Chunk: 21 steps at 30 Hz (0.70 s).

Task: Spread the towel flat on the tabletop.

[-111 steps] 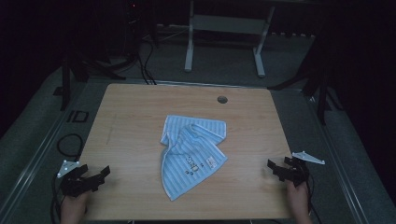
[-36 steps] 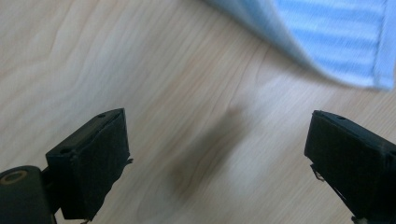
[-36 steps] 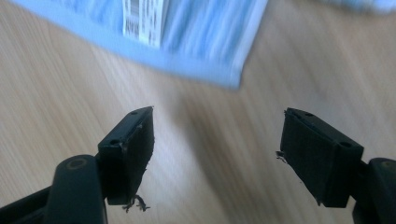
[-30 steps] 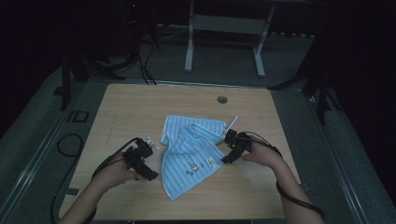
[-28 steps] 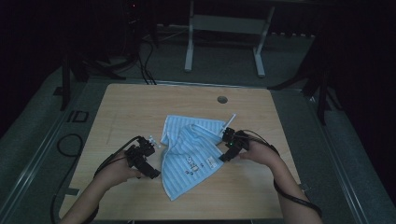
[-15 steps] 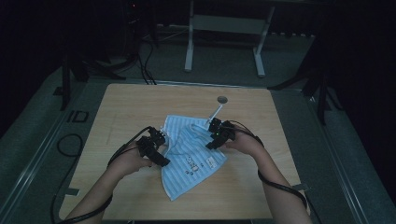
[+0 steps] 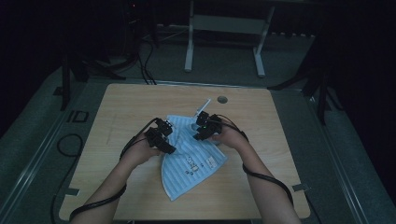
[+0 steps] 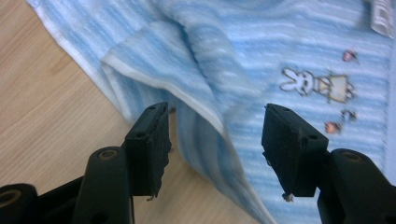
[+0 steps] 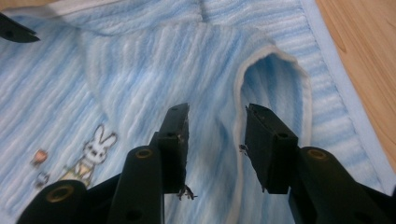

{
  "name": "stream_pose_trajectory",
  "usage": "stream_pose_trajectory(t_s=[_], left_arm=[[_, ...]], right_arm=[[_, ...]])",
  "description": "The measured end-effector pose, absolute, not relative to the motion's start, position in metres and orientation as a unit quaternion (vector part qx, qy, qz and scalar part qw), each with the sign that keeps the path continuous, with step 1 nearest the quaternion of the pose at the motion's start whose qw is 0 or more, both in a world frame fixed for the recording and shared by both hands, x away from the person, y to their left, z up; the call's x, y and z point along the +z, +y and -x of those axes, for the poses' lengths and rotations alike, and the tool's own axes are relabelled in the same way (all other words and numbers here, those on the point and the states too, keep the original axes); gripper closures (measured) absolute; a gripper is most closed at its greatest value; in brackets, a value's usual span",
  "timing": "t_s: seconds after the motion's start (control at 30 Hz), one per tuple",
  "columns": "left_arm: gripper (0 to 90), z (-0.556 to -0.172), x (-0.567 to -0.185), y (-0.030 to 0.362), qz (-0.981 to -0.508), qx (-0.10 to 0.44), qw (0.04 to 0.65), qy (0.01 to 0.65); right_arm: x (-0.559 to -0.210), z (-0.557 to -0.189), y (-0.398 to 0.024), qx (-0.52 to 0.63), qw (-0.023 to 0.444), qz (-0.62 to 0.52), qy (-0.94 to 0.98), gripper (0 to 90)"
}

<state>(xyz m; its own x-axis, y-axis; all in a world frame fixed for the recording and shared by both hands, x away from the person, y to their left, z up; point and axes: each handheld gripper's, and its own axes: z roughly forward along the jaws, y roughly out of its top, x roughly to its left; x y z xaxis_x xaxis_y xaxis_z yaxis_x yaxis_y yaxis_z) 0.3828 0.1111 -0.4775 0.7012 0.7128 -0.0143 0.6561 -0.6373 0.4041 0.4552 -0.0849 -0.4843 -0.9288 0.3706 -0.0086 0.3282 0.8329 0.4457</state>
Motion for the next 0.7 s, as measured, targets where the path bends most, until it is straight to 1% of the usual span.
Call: stream_pose_trajectory(t_s=[0.07, 0.17, 0.23, 0.27, 0.3, 0.33, 0.37, 0.43, 0.47, 0.53, 0.57, 0.7], left_arm=[[45.2, -0.388, -0.481, 0.112, -0.896, 0.065, 0.201, 0.390], [45.8, -0.394, -0.487, 0.111, -0.893, 0.061, 0.196, 0.399], [47.5, -0.398, -0.490, 0.111, -0.894, 0.066, 0.186, 0.402], [48.6, -0.399, -0.492, 0.110, -0.894, 0.070, 0.184, 0.403], [51.4, -0.400, -0.494, 0.110, -0.894, 0.069, 0.186, 0.403], [57.1, -0.401, -0.495, 0.111, -0.892, 0.066, 0.189, 0.406], [57.1, -0.402, -0.496, 0.111, -0.890, 0.069, 0.192, 0.407], [66.1, -0.402, -0.495, 0.111, -0.886, 0.078, 0.200, 0.412], [75.9, -0.402, -0.494, 0.112, -0.886, 0.078, 0.204, 0.410], [85.1, -0.400, -0.491, 0.112, -0.884, 0.083, 0.210, 0.409], [87.2, -0.399, -0.489, 0.112, -0.885, 0.085, 0.212, 0.406], [88.1, -0.394, -0.479, 0.114, -0.882, 0.094, 0.224, 0.403]], right_arm=[[-0.491, -0.457, -0.079, 0.218, 0.045, -0.181, 0.958, 61.2], [-0.496, -0.458, -0.077, 0.212, 0.045, -0.183, 0.959, 62.4], [-0.500, -0.457, -0.074, 0.208, 0.044, -0.183, 0.960, 66.2], [-0.501, -0.457, -0.073, 0.204, 0.045, -0.182, 0.961, 69.8], [-0.503, -0.457, -0.072, 0.201, 0.046, -0.180, 0.962, 73.1], [-0.504, -0.456, -0.071, 0.195, 0.050, -0.176, 0.964, 82.5], [-0.504, -0.456, -0.071, 0.195, 0.050, -0.176, 0.964, 82.5], [-0.504, -0.455, -0.071, 0.190, 0.060, -0.175, 0.964, 87.3], [-0.503, -0.454, -0.071, 0.193, 0.062, -0.177, 0.963, 88.0], [-0.500, -0.452, -0.073, 0.197, 0.071, -0.172, 0.962, 88.4], [-0.498, -0.451, -0.074, 0.198, 0.078, -0.173, 0.962, 88.7], [-0.486, -0.445, -0.082, 0.218, 0.095, -0.178, 0.955, 88.8]])
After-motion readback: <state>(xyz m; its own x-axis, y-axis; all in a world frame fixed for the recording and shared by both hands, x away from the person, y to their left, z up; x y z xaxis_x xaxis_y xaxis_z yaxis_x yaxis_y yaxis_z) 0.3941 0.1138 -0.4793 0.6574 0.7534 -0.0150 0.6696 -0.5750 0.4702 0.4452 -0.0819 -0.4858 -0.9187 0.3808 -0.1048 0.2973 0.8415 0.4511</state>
